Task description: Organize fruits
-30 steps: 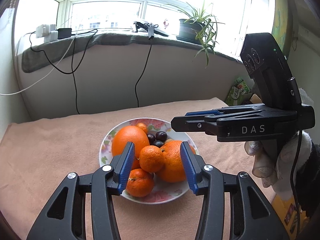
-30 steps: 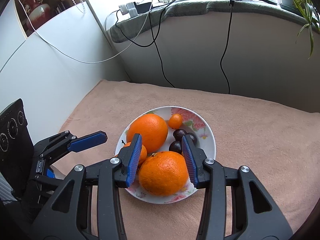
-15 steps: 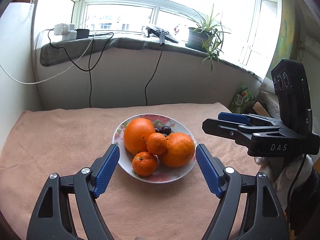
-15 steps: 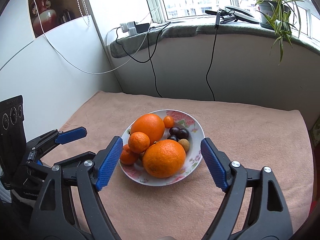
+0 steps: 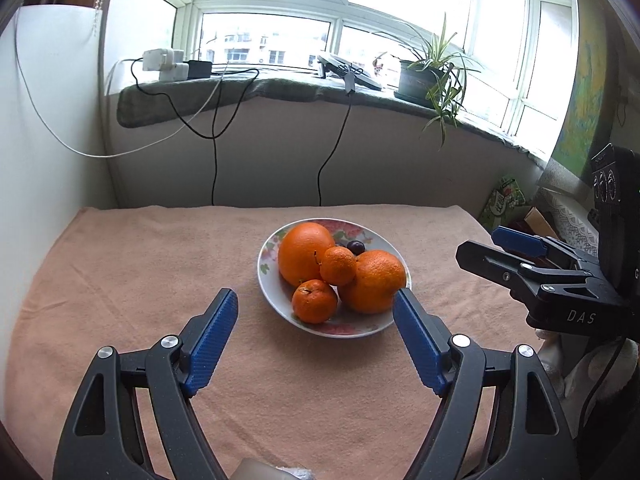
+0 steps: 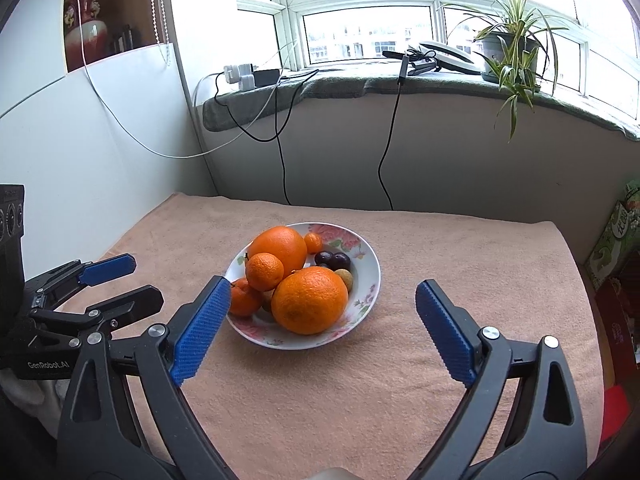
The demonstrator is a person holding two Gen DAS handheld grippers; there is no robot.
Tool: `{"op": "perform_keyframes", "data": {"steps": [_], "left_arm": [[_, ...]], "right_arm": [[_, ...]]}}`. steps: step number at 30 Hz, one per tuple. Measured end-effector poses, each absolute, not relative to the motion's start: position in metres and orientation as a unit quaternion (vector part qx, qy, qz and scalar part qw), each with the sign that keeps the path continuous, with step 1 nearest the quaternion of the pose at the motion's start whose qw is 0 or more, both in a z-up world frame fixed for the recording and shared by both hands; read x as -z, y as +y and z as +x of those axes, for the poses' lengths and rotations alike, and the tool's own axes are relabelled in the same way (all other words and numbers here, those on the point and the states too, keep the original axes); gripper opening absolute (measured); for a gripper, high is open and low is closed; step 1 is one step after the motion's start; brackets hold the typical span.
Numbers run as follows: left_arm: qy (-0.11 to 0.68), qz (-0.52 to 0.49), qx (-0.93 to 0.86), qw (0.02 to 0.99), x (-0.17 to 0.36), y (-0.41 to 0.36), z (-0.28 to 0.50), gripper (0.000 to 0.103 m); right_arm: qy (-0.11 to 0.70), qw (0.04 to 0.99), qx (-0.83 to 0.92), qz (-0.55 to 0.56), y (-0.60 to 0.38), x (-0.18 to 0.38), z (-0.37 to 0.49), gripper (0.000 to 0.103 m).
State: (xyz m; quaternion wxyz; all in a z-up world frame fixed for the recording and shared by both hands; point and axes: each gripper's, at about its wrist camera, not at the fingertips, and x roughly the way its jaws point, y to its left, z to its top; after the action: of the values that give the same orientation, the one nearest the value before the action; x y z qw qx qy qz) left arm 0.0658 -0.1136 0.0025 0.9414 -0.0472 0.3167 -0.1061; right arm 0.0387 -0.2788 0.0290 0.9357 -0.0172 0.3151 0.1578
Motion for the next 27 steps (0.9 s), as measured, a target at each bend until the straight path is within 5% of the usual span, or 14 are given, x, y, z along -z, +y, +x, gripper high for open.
{"op": "perform_keyframes", "data": {"steps": [27], "left_arm": [[0.315, -0.047, 0.093, 0.943, -0.0023, -0.1077, 0.0618, 0.082]], "right_arm": [[0.315, 0.938, -0.141, -0.025, -0.2745, -0.0260, 0.0299, 0.097]]}}
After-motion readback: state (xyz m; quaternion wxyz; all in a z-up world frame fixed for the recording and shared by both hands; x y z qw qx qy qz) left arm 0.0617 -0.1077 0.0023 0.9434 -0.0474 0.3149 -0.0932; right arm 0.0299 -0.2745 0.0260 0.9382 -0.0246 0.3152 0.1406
